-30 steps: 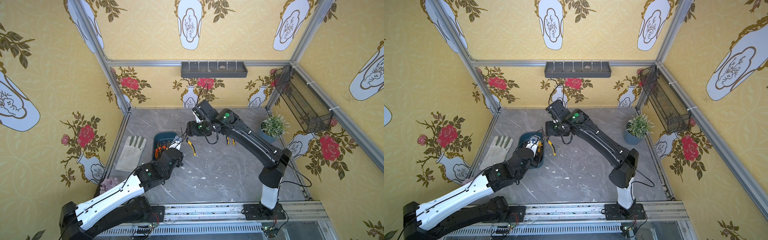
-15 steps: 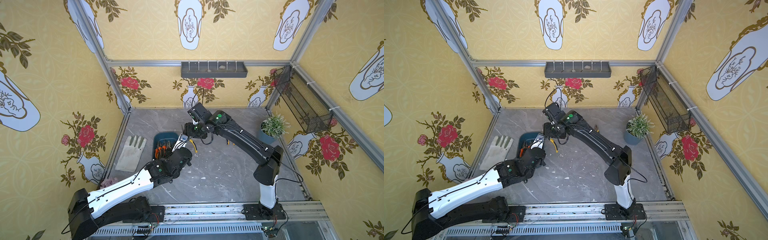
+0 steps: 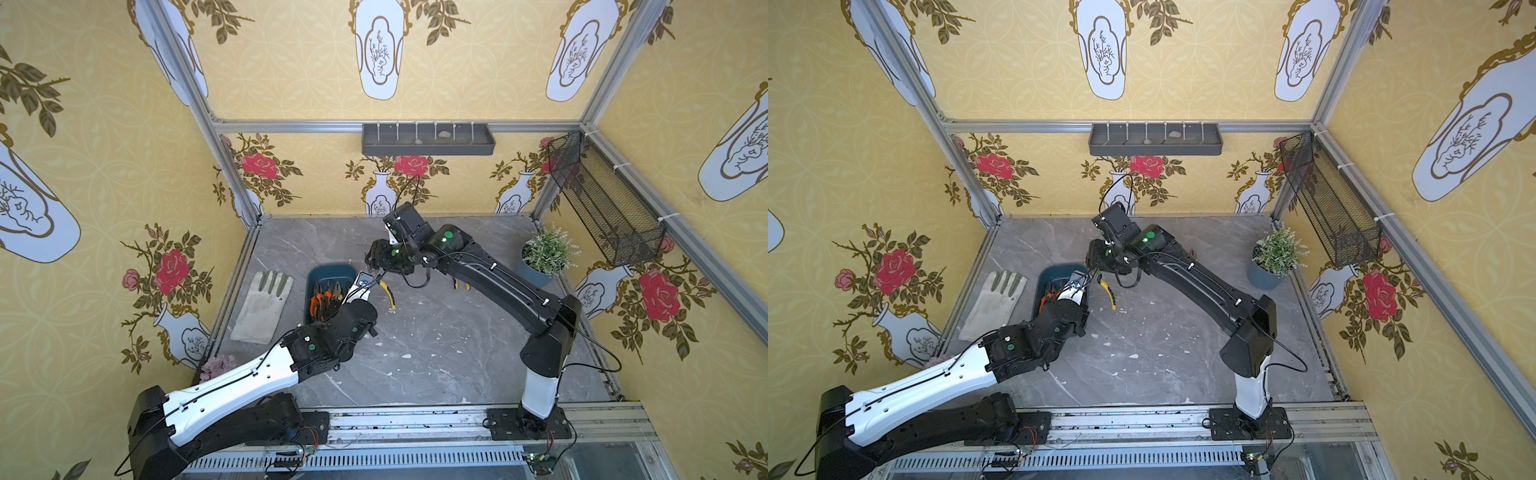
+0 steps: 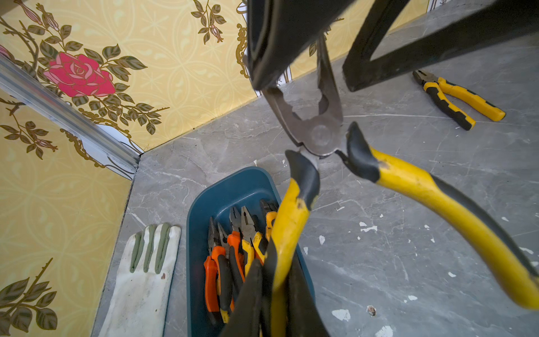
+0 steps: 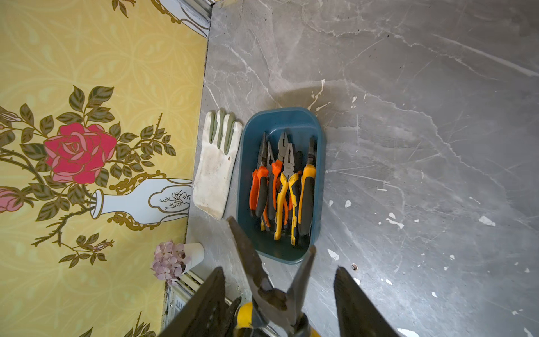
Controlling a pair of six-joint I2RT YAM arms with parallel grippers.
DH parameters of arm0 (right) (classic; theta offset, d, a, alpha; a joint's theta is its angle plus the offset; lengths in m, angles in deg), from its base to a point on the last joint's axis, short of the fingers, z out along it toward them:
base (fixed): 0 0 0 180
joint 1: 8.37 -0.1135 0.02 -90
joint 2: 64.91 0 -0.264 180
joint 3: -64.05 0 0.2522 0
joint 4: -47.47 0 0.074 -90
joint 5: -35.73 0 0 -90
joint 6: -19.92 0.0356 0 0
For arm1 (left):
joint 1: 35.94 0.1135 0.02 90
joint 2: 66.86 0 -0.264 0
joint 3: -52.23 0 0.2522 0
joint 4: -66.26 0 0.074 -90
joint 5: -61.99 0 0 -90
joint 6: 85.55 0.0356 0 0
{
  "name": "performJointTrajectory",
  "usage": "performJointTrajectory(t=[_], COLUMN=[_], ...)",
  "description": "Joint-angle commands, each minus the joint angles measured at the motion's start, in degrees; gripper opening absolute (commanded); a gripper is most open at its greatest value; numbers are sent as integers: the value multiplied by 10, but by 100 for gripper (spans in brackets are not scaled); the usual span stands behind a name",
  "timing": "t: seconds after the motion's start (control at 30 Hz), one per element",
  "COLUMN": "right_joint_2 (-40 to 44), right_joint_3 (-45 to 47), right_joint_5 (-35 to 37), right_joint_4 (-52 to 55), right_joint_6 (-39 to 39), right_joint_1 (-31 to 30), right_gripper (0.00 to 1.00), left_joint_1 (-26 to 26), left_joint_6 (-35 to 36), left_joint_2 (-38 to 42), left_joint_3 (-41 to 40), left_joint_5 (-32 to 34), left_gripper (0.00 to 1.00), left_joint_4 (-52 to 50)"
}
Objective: Take the pliers out of the storage box
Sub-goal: Place the pliers at the center of the board.
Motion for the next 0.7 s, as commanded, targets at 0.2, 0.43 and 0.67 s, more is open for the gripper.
performJointTrajectory(t=[0.2,0.43,0.67], right_joint_2=[-29,-26,-23], right_joint_3=[-5,-17,-16], right_joint_5=[14,73,76], right_joint_4=[9,43,44], right_joint_6=[-2,-7,-6], right_joint_1=[-5,-12,-12], right_gripper=[52,38,32], left_joint_1=[1,0,0], left_joint_6=[-5,-12,-20], left_joint_2=[16,3,-15], left_joint_3=[-4,1,8], left_joint_5=[-1,23,46], left_gripper=[0,0,0], left_joint_4=[36,21,11])
